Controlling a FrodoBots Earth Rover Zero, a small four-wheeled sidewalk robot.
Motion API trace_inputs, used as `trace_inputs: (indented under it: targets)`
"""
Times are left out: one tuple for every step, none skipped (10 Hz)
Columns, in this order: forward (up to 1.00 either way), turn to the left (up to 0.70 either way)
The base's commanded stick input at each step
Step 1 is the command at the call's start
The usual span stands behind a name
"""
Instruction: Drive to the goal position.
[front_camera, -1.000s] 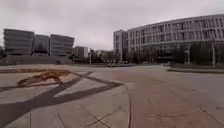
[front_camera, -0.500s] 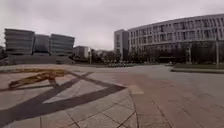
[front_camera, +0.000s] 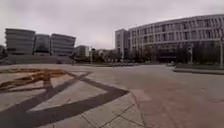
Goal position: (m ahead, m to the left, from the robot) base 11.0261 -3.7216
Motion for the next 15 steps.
trace_inputs:
  targets:
    - [0.7, 0.0]
    - [0.7, 0.0]
    - [0.7, 0.0]
    - [0.7, 0.0]
    - [0.7, 0.0]
    - [0.7, 0.0]
    - [0.7, 0.0]
    - [0.7, 0.0]
    - [0.7, 0.0]
    - [0.7, 0.0]
    - [0.7, 0.0]
    - [0.7, 0.0]
    - [0.7, 0.0]
    - [0.7, 0.0]
    - [0.7, 0.0]
